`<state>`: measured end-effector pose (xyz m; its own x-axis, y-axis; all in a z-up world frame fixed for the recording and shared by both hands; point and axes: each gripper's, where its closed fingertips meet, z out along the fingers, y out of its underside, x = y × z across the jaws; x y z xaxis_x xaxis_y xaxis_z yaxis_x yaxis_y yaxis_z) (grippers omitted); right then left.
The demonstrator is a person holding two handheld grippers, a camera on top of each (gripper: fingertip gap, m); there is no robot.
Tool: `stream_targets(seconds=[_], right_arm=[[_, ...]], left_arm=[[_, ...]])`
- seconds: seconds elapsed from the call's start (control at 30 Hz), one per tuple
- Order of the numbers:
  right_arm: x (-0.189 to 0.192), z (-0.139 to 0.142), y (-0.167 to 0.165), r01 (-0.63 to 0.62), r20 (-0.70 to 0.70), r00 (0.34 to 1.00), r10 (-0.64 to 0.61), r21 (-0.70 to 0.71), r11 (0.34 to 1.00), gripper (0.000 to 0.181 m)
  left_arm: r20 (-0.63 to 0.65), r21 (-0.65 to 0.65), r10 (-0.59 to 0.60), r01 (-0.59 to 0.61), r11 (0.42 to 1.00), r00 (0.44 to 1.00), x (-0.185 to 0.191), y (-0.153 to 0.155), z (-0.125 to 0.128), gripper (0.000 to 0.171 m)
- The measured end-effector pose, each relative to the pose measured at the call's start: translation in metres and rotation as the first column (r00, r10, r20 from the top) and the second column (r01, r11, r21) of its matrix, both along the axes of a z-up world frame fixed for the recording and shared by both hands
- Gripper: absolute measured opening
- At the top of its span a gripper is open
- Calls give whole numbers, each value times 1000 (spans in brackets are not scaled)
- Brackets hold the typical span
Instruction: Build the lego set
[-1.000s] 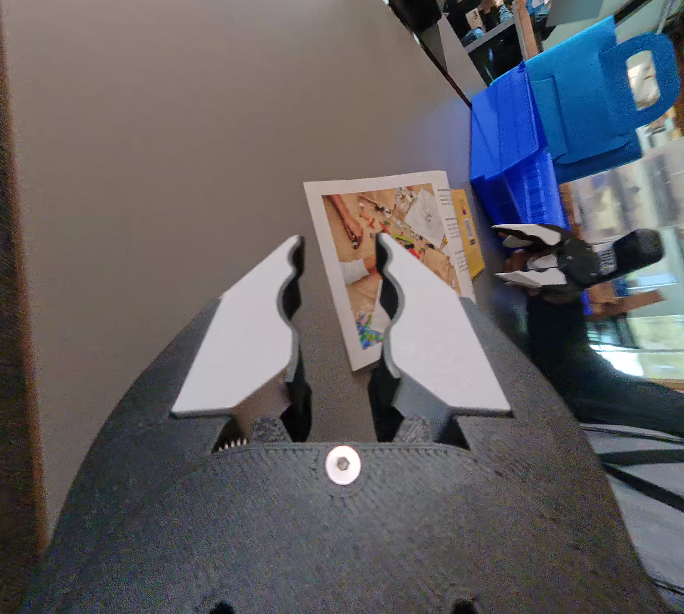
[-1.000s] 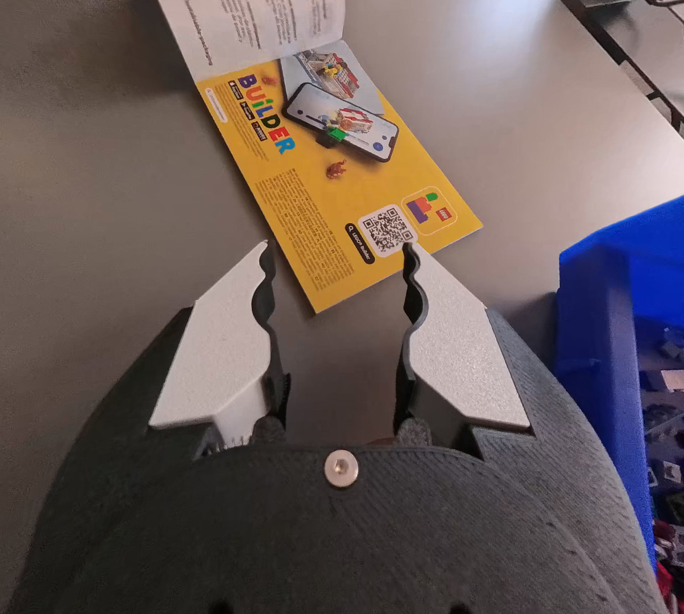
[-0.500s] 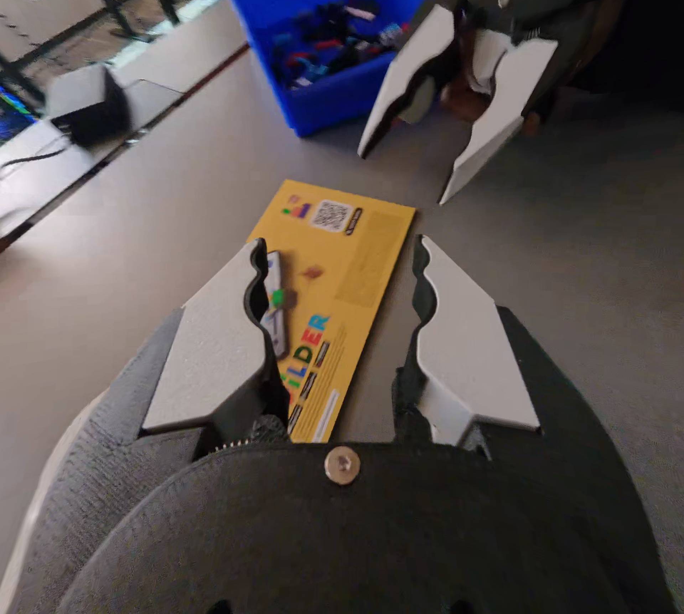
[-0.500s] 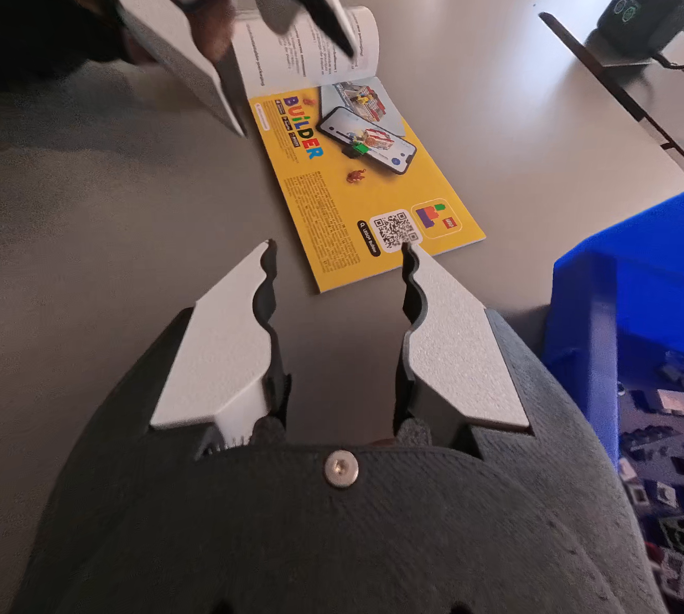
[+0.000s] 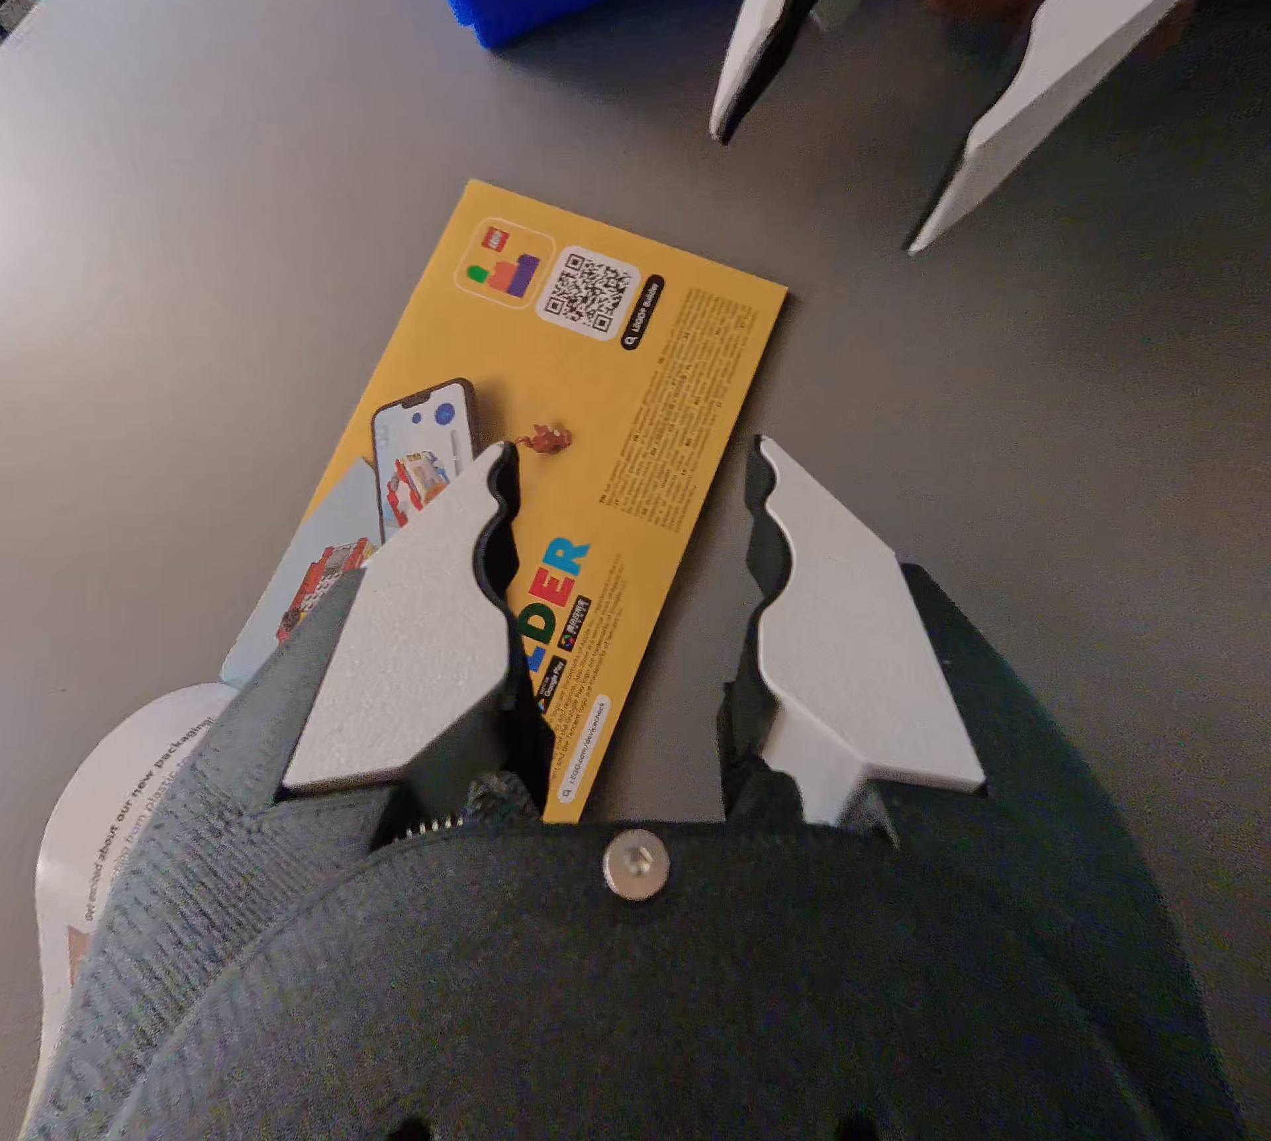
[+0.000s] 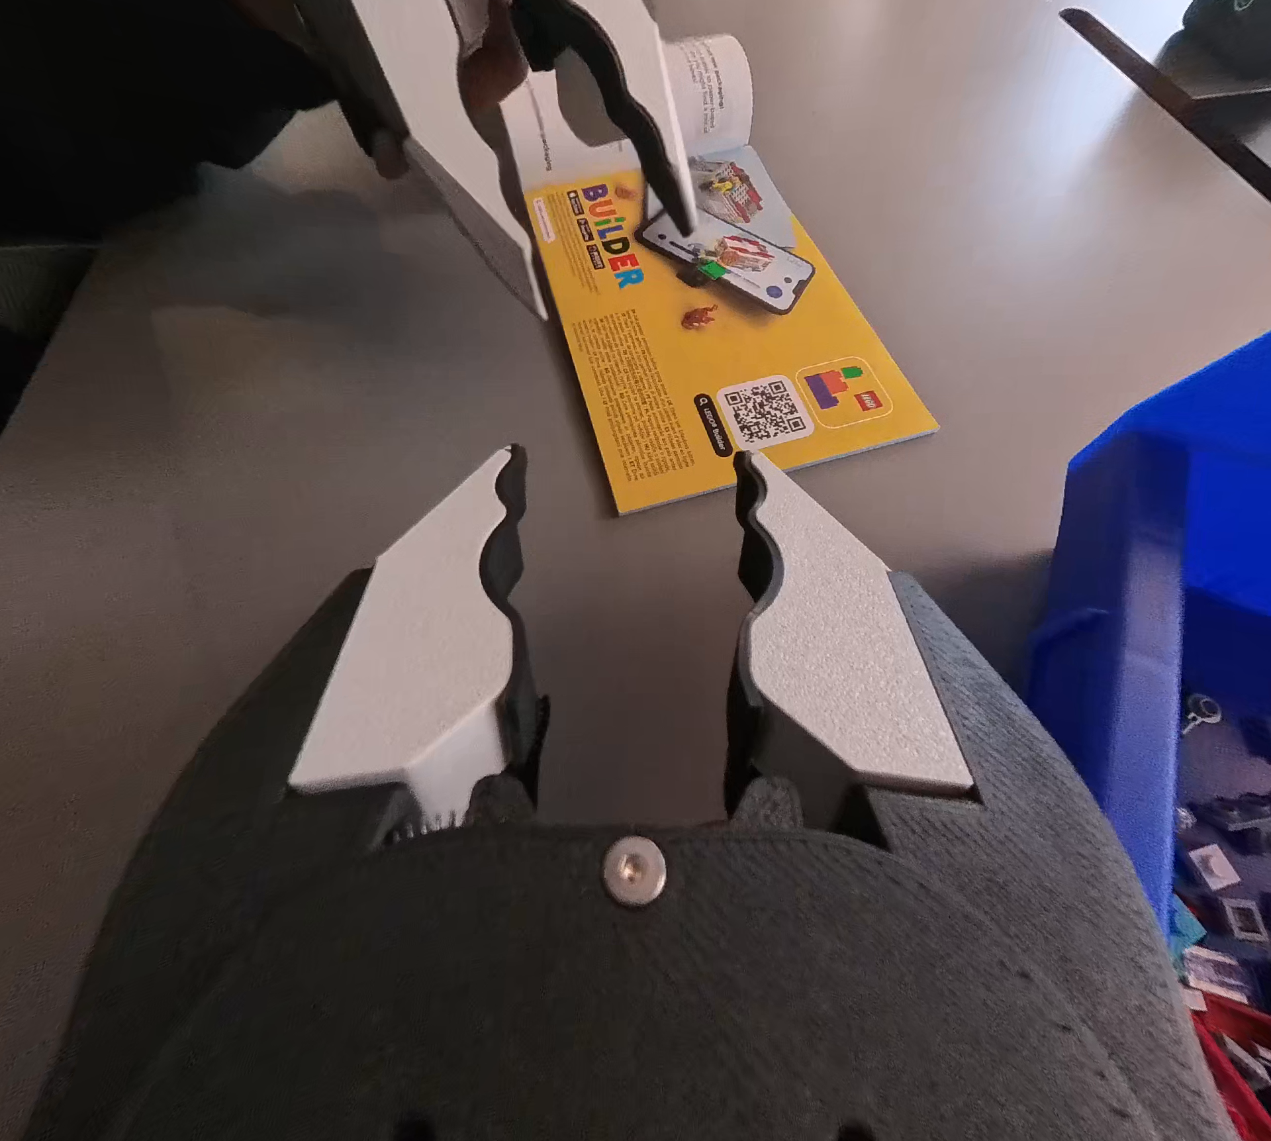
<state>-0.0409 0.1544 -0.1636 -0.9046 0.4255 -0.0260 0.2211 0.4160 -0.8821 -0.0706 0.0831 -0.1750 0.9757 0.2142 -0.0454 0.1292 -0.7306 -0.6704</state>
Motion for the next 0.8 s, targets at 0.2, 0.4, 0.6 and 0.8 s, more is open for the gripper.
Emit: stream_targets(seconds=[0.2,0.4,0.6,0.8], right_arm=[[3,-1,-2,-25,11,1000,25,0,1000,65],[5,0,-2,-36,9,999,36,-6,999,65],[6,-1,-3,-46,16,999,47,-2,999,64],[6,-1,-3,-47,23,999,47,-8,999,64]], left_arm=[[-47,67,-121,124,990,991,14,38,27,67],[-29,-39,-214,213,976,976,16,46,-19,60],[-17,-59,-213,212,976,977,13,40,-30,51],[-7,-38,-208,208,977,978,13,41,-30,42]])
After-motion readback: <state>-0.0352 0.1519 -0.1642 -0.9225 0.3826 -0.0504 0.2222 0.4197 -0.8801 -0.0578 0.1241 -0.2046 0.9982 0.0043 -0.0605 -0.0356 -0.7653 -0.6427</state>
